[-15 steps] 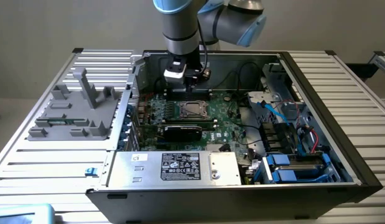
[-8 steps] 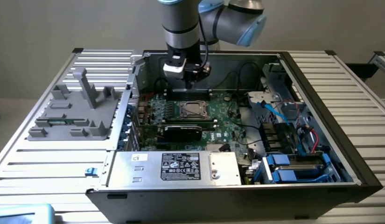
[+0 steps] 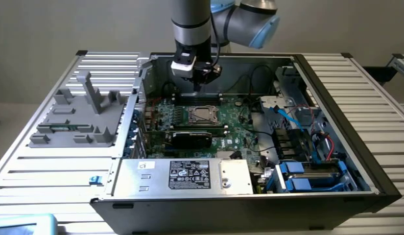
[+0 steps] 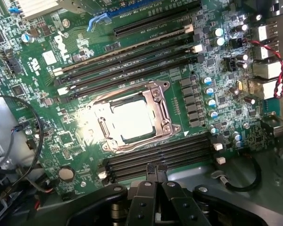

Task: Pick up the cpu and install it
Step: 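Install the first cpu locking lever, then install the second cpu locking lever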

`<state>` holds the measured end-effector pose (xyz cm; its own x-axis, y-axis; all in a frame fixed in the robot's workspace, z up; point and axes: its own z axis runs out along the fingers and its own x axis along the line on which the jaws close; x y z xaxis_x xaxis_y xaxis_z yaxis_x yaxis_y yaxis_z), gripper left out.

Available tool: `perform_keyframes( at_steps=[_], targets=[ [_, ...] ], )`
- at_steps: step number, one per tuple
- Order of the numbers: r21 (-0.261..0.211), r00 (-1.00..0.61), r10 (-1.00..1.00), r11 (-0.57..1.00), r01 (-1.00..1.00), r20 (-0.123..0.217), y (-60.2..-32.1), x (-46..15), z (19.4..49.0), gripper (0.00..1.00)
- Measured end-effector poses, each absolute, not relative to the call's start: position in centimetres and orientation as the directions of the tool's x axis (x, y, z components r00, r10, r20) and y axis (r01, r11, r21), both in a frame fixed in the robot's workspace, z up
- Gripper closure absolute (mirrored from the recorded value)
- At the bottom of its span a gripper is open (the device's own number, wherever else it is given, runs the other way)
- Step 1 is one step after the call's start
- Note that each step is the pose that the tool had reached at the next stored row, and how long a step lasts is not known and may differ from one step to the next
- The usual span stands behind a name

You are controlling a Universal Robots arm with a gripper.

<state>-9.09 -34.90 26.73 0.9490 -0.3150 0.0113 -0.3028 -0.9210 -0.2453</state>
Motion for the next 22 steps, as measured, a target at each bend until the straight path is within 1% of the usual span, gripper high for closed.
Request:
perform_keyframes(
  at_steps=[13, 22],
  targets=[
    [-0.199, 0.949, -0.314, -0.93, -0.309, -0.008, -35.6, -7.7, 28.6, 0.89],
    [-0.198, 0.949, -0.314, -0.93, -0.31, -0.01, -35.7, -7.8, 28.6, 0.89]
  ],
)
